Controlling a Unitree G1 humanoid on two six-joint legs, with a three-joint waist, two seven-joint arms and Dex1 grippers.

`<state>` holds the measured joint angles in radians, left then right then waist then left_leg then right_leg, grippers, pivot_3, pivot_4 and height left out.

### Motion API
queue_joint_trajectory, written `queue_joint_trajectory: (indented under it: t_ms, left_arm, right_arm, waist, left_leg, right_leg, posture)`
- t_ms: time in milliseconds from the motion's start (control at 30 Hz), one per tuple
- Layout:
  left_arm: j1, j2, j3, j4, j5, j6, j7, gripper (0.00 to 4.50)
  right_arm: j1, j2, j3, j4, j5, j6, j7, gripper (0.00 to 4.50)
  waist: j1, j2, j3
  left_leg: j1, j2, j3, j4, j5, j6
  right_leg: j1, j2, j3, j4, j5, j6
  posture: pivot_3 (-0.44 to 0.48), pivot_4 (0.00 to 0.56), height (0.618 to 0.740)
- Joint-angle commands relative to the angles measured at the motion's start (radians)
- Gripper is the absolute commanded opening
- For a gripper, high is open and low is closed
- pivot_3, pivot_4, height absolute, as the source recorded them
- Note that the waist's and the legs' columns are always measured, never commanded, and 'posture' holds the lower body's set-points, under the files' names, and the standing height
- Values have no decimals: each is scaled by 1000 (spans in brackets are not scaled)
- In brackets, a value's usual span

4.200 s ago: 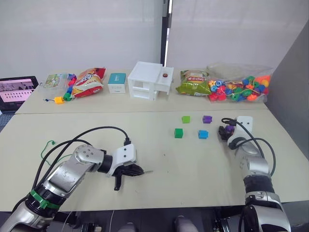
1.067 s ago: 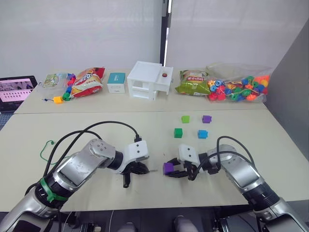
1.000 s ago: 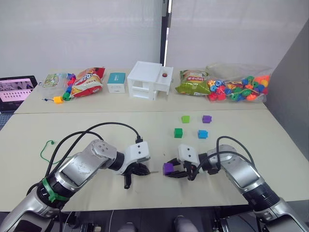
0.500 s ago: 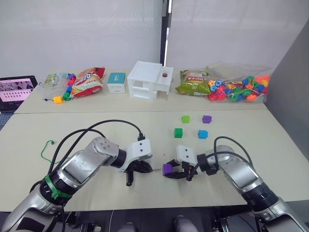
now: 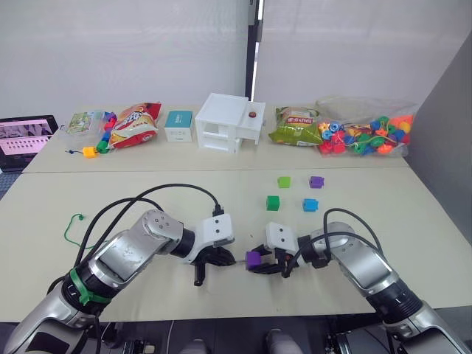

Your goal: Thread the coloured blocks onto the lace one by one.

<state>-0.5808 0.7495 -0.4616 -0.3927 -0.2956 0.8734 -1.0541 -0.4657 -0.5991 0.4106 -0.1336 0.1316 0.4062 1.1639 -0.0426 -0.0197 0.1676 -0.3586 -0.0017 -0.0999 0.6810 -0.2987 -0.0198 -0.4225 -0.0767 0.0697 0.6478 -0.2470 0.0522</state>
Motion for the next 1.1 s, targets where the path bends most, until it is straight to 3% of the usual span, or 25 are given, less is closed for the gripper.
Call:
queue_joint_trajectory:
  t_ms: [33, 400, 500, 767, 900, 1100]
  left_arm:
    - [-17, -15, -11, -15, 3, -30, -15, 0]
    - [-32, -213, -61, 183, 46, -155, 3, 0]
    - [-12, -208, -47, 213, 74, -232, -9, 0]
    - [19, -144, 85, 194, 12, -253, -79, 2592]
    - [57, -97, 139, 183, -24, -256, -107, 2634]
    - [143, -55, 146, 226, 45, -391, -96, 2634]
  right_arm:
    - [-11, 5, -10, -40, 4, 14, -12, 1178]
    - [7, 35, -4, -93, 18, 82, -53, 1178]
    - [15, 37, -9, -103, 14, 100, -67, 1178]
    - [45, 20, -16, -119, 5, 125, -95, 1178]
    - [45, 18, -17, -115, 4, 129, -102, 1178]
    - [38, 16, -21, -107, 6, 132, -108, 1178]
  waist:
    - [0, 0, 0]
    - [5, 0, 0]
    - [7, 0, -1]
    - [3, 0, -1]
    - [-3, 0, -1]
    - [0, 0, -1]
  left_leg:
    - [0, 0, 0, 0, 0, 0]
    - [0, -1, 0, 1, 0, 0]
    - [2, -1, 0, 1, 0, 0]
    - [1, 0, 0, 1, 1, -1]
    - [1, 0, -1, 1, 1, -1]
    - [1, 0, -1, 1, 1, -1]
  right_leg:
    - [0, 0, 0, 0, 0, 0]
    - [1, 0, 0, 0, 0, 0]
    - [3, -1, 0, 0, 0, 0]
    - [1, 0, 0, 1, 0, 0]
    - [1, 0, 0, 1, 0, 0]
    - [1, 0, 0, 1, 0, 0]
  posture:
    - [0, 150, 740]
    - [0, 150, 740]
    - [0, 150, 740]
    - [0, 150, 740]
    - [0, 150, 740]
    - [0, 150, 740]
